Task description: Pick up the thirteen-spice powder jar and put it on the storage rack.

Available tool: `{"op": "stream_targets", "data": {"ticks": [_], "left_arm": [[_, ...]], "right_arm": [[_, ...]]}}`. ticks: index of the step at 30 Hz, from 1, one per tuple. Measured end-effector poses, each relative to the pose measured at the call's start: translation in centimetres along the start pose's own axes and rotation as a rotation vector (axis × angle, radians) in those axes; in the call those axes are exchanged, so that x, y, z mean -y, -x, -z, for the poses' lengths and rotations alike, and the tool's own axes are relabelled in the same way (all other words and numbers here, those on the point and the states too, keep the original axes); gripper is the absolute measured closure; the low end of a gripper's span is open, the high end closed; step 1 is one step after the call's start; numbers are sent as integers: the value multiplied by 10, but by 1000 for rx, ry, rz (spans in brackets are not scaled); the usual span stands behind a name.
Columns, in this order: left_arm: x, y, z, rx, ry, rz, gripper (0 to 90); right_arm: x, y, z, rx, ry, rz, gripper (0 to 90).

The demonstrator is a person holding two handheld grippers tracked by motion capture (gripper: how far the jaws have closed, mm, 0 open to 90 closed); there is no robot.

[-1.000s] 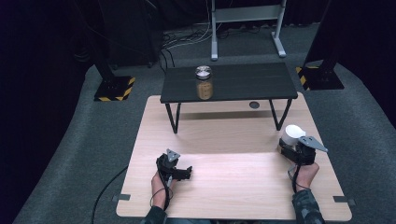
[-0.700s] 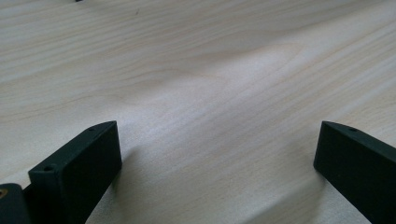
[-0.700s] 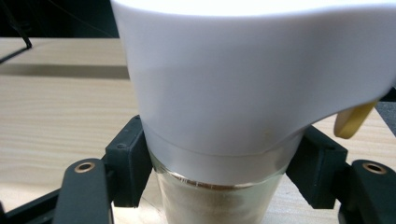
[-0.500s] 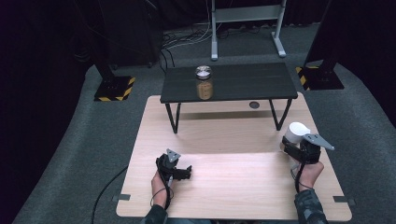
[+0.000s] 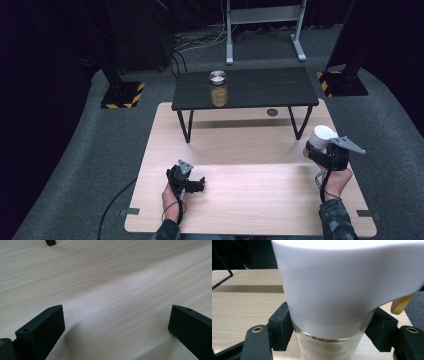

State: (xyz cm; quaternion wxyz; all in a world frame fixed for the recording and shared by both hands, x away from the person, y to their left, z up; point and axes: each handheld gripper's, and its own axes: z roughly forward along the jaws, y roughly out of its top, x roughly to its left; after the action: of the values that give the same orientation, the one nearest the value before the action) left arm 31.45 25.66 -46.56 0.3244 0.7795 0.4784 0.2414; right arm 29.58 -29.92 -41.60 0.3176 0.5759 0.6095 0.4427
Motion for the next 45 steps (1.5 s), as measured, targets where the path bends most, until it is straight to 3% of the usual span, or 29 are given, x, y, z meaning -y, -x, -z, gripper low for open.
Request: {"op": "stream_targets", "data": {"ticks": [19, 45], "left_arm": [[0, 0, 0, -2, 0, 6, 3], [0, 1, 0, -5, 2, -6, 3]], "right_arm": [[-48, -9, 17, 14, 18, 38, 304], [-80, -10, 21, 11, 37, 61, 305]]}}
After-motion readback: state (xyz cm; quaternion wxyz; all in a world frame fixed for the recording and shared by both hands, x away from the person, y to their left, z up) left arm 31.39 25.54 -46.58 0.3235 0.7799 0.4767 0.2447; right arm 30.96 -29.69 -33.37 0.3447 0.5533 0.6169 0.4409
